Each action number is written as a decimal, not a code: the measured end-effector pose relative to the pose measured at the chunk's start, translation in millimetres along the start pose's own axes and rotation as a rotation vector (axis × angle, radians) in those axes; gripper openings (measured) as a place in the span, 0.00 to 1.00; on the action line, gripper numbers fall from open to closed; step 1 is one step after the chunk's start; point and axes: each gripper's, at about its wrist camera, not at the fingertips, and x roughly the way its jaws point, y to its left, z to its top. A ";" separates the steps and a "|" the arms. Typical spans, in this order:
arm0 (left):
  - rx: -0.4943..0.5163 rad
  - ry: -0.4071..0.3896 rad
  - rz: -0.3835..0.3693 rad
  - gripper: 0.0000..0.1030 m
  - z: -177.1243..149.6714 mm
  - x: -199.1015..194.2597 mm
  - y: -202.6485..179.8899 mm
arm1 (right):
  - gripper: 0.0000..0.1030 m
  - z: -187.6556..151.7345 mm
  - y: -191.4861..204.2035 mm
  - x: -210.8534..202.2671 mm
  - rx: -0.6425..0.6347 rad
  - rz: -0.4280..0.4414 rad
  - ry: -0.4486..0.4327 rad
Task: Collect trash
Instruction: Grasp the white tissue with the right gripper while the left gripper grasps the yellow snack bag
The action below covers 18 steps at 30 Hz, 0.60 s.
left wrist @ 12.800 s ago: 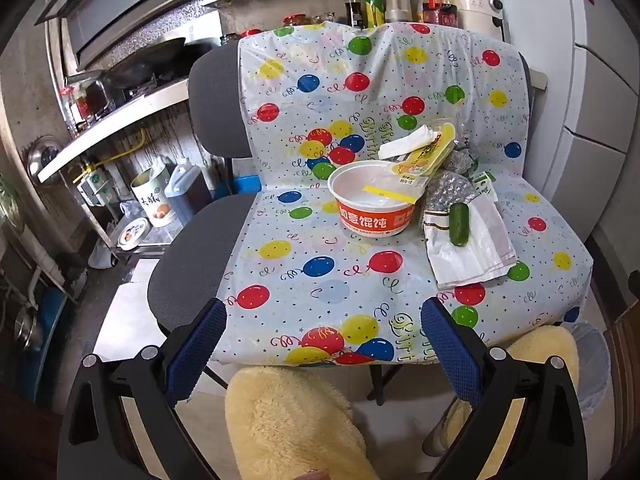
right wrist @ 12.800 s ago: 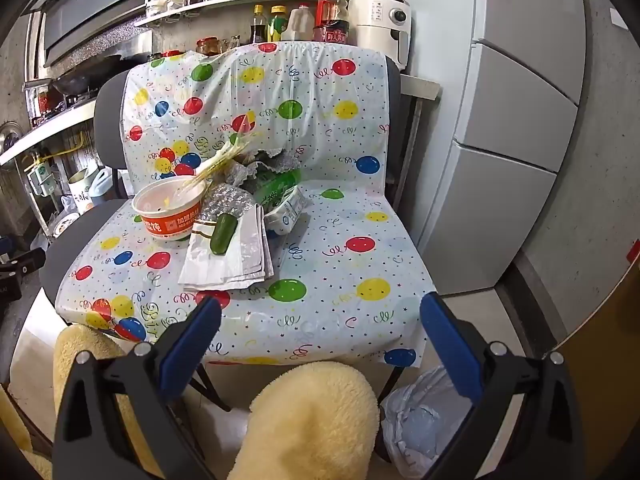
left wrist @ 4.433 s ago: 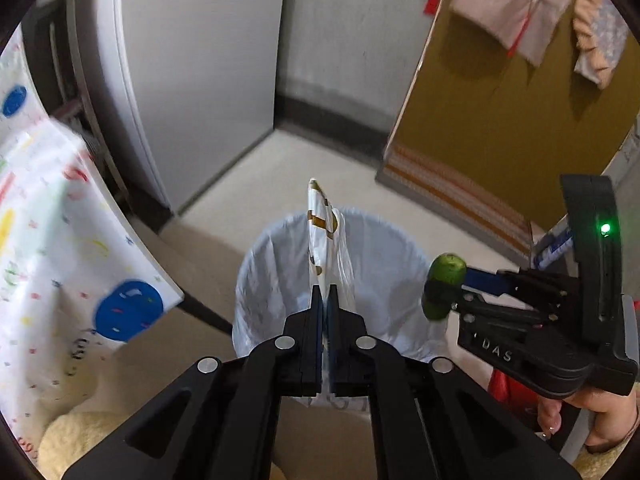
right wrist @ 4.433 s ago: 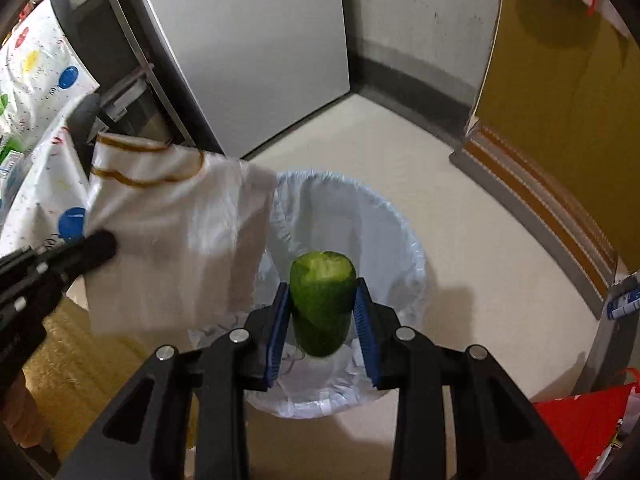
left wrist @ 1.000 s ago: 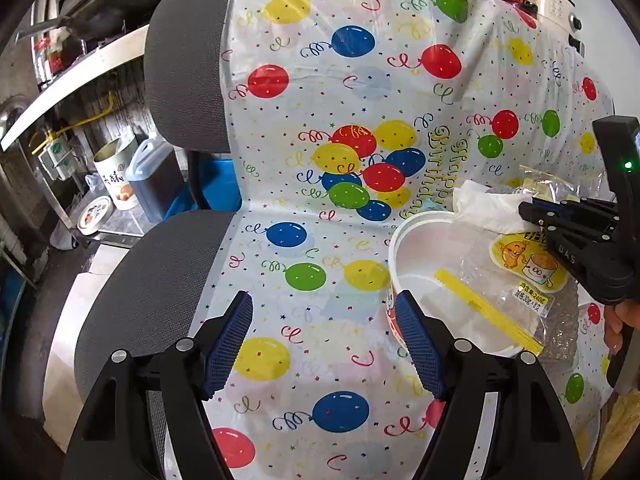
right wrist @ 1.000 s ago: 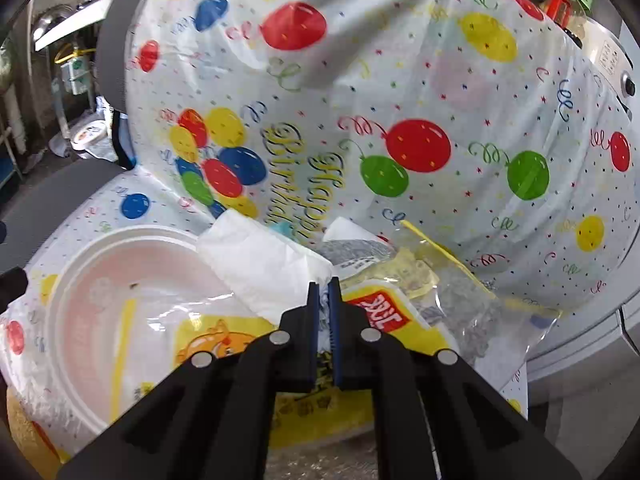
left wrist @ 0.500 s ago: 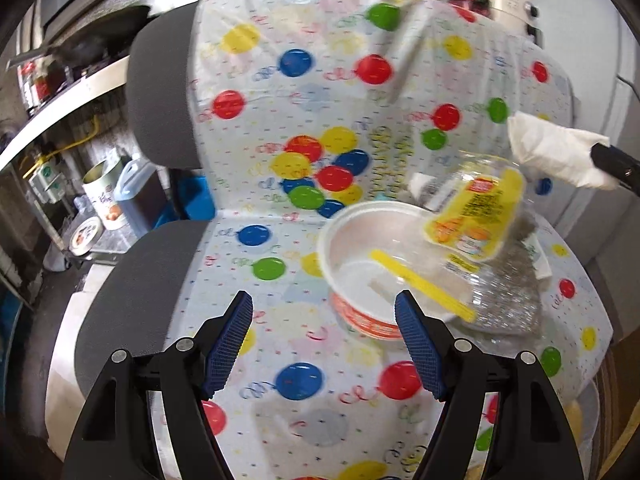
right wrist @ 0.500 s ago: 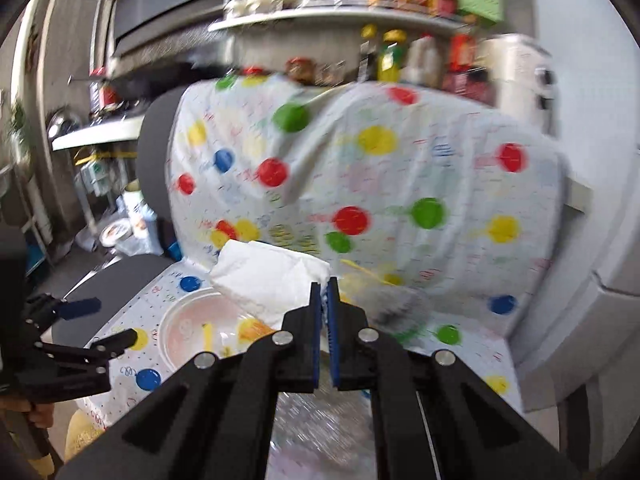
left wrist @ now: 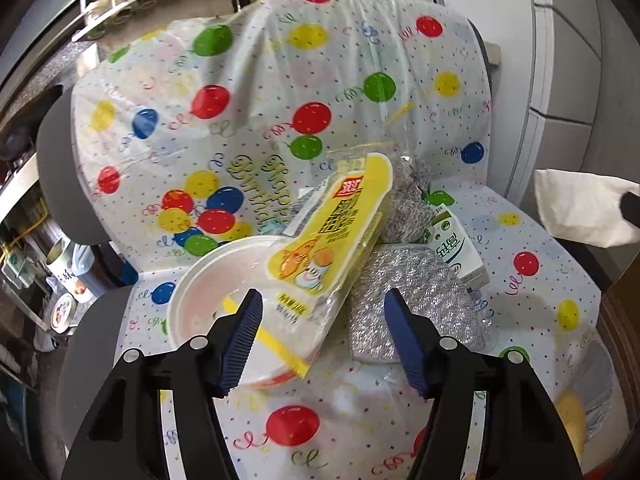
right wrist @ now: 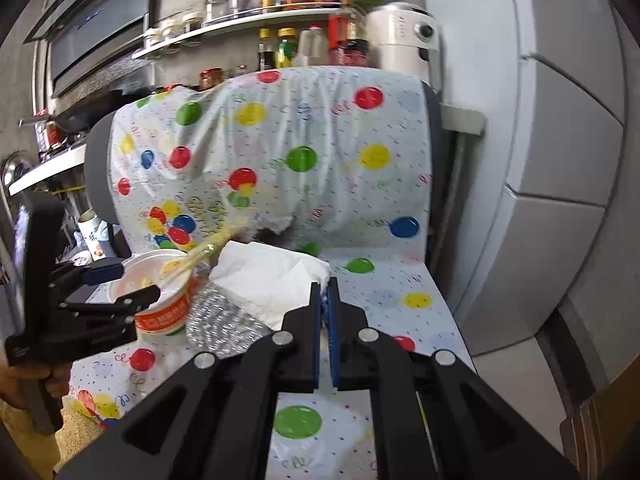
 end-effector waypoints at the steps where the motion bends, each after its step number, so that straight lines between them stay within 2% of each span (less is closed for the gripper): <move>1: 0.009 0.002 0.005 0.59 2.1 3.8 -3.0 | 0.04 -1.8 -4.2 -0.6 0.010 0.000 0.000; 10: 0.089 0.036 0.064 0.41 18.9 42.2 -17.4 | 0.04 -8.7 -21.7 2.7 0.056 0.007 0.009; 12: 0.086 0.027 0.066 0.27 22.1 41.1 -14.8 | 0.04 -9.1 -22.7 3.1 0.058 0.003 0.012; 13: 0.076 0.019 0.050 0.22 25.1 37.7 -11.4 | 0.04 -9.1 -22.7 2.8 0.061 0.004 0.013; 15: 0.047 -0.008 0.023 0.06 30.9 27.1 -3.7 | 0.04 -8.6 -21.3 1.0 0.061 0.008 0.012; 18: 0.004 -0.096 -0.014 0.02 40.6 -3.6 12.1 | 0.04 -7.2 -16.5 -2.3 0.055 0.015 0.008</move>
